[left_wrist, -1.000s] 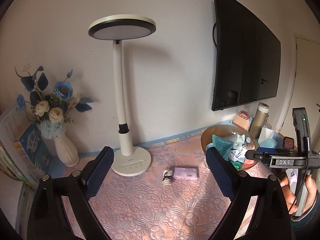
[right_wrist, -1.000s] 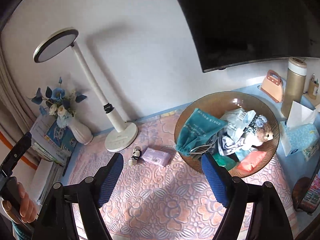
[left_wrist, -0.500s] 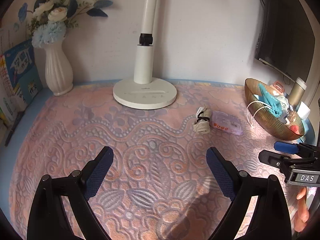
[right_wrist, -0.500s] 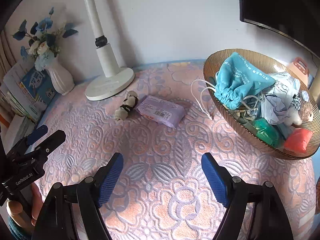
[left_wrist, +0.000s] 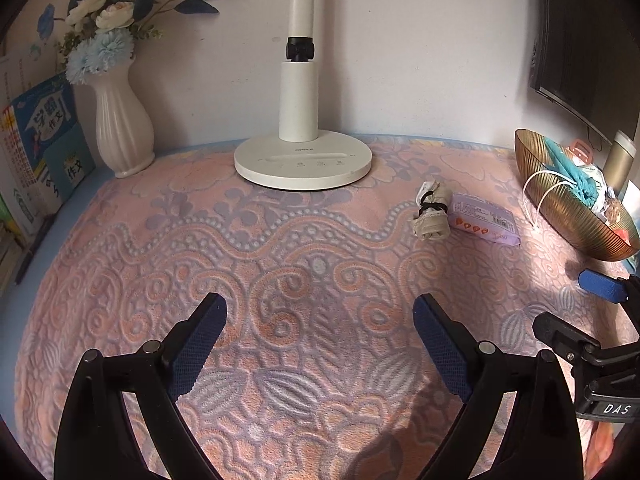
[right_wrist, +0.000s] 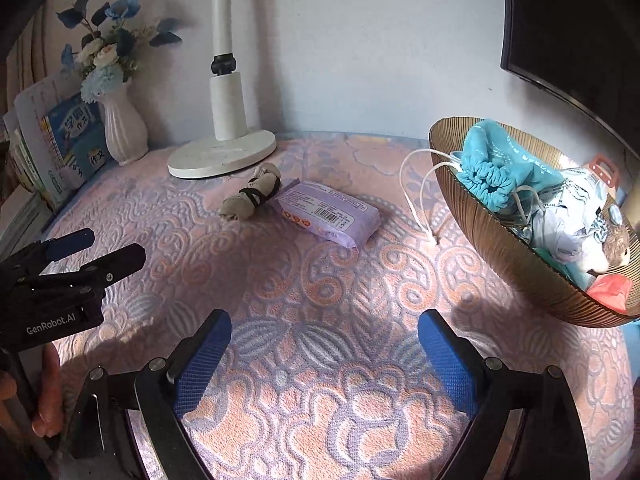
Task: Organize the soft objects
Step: 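Withdraw both tools toward the lilac sachet and white wrapped item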
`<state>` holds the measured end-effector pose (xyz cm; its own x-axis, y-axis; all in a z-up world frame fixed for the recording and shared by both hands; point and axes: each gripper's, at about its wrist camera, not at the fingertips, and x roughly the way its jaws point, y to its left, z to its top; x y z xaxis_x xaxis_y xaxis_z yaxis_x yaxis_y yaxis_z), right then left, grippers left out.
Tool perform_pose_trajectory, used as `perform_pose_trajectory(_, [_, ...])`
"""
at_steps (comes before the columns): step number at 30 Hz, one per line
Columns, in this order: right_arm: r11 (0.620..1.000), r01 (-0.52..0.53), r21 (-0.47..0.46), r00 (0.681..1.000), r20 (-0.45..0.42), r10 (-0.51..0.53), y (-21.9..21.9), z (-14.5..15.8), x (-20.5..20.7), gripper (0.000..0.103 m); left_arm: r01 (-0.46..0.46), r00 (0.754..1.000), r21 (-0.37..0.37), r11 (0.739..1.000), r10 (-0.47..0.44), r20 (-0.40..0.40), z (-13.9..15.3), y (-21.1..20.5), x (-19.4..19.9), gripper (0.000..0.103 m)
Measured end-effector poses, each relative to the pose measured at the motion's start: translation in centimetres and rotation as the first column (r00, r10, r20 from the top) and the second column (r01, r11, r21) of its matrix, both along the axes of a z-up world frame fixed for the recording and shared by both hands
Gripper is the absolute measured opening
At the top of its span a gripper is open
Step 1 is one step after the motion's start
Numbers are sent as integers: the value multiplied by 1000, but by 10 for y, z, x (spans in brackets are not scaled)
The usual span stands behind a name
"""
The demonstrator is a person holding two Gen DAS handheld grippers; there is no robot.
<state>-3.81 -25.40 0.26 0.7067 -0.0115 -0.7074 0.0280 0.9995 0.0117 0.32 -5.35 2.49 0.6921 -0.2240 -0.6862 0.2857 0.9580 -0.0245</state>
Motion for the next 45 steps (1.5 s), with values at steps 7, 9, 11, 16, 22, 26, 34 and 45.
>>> perform_pose_trajectory(7, [999, 0, -38, 1000, -3, 0, 6, 0, 0, 95, -20, 999, 15, 1000, 21, -28, -5, 2, 6, 95])
perform_pose_trajectory(9, [1000, -1, -29, 1000, 1, 1, 6, 1, 1, 97, -21, 999, 18, 1000, 22, -34, -6, 2, 7, 95])
perform_pose_trajectory(11, [1000, -2, -23, 1000, -2, 1, 6, 0, 2, 100, -25, 999, 21, 999, 26, -36, -6, 1, 7, 95])
perform_pose_trajectory(16, [1000, -4, -19, 1000, -1, 4, 6, 0, 1, 100, -30, 999, 24, 999, 31, -36, -7, 2, 8, 95])
perform_pose_trajectory(22, [1000, -4, -11, 1000, -6, 4, 6, 0, 1, 100, -29, 999, 23, 999, 30, -39, -7, 3, 8, 95])
perform_pose_trajectory(26, [1000, -1, -7, 1000, -9, 1, 6, 0, 1, 100, -26, 999, 25, 999, 27, -40, -7, 2, 8, 95])
perform_pose_trajectory(34, [1000, -6, -8, 1000, -10, 6, 7, -1, 1, 100, -28, 999, 25, 999, 29, -40, -7, 2, 7, 96])
perform_pose_trajectory(45, [1000, -7, -3, 1000, -10, 7, 7, -1, 2, 100, -31, 999, 29, 999, 32, -41, -8, 1, 7, 96])
